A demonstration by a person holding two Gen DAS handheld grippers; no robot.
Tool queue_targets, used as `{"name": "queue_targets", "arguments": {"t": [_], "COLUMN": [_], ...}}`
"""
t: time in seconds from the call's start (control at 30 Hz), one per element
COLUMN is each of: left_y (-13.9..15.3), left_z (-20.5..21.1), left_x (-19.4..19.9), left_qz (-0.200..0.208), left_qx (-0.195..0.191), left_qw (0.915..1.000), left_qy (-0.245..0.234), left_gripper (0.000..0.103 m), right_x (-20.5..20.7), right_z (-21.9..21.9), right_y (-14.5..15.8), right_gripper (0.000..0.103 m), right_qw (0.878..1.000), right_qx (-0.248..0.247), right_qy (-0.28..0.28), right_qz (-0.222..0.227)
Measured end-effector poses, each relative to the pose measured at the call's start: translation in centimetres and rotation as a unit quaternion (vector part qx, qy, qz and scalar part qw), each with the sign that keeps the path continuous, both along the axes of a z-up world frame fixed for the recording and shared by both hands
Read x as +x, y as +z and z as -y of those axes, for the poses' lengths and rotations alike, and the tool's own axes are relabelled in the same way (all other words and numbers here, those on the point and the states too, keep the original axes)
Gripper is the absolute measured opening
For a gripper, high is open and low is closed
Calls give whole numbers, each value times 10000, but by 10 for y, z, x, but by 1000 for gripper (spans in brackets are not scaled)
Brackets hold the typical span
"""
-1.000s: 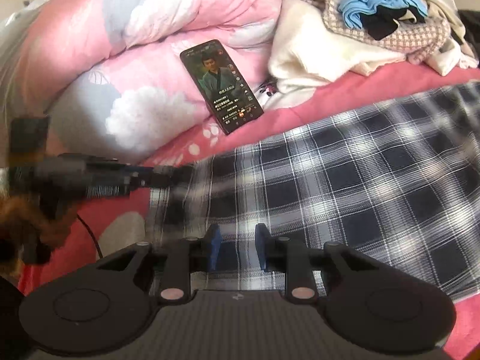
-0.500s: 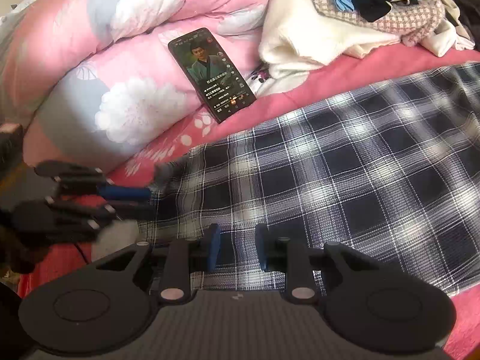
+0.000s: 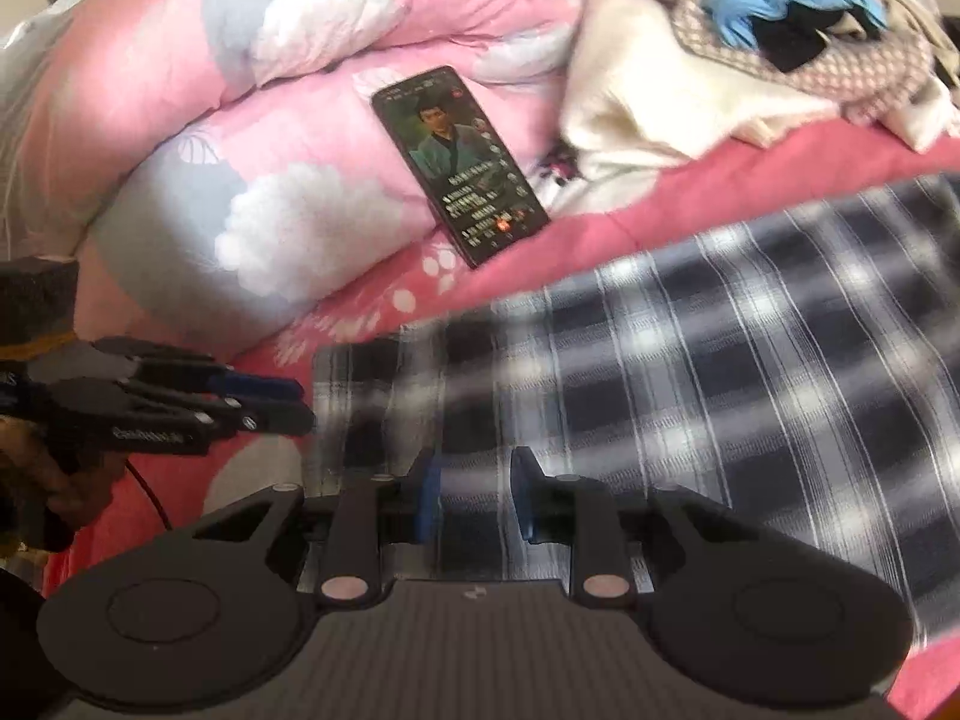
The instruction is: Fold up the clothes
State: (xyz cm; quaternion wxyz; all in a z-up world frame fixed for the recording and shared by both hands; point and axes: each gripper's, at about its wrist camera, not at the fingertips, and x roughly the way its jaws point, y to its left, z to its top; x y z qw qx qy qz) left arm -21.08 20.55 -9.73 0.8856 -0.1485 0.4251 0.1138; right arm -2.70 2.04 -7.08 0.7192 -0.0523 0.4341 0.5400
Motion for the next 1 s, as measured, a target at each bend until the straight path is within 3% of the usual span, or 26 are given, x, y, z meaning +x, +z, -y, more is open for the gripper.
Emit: {"name": "queue_targets", "arguments": {"t": [0.17, 0.27, 0.4, 0.67, 0.87, 1.0], "left_y": [-5, -2, -2, -16, -25, -28], "left_z": [6, 23, 51, 76, 80, 87], "left_x": [11, 15, 17, 15, 14, 10], "left_qz": [103, 230, 349, 378, 393, 450], "left_qx": [130, 458, 1044, 1765, 2071, 2367], "left_qw": [9999, 9980, 9897, 9712, 9606, 9498], "left_qy": [-27, -360, -914, -1555, -1812, -1997], "left_gripper": [36, 36, 36, 36, 36, 36], "right_x": [9, 14, 12, -9, -29, -33], "right_z": [-27, -43, -59, -71, -89, -102], "right_y": [6, 8, 6, 8, 8, 2], "right_gripper": [36, 41, 41, 41, 40, 38], "right_qw": [9984, 9968, 9969, 9954, 9841, 9779], "right_qx": [273, 339, 304, 190, 68, -51], "right_qy": [319, 424, 492, 927, 1503, 1773], "right_qz": [-368, -584, -530, 157, 947, 1105]}}
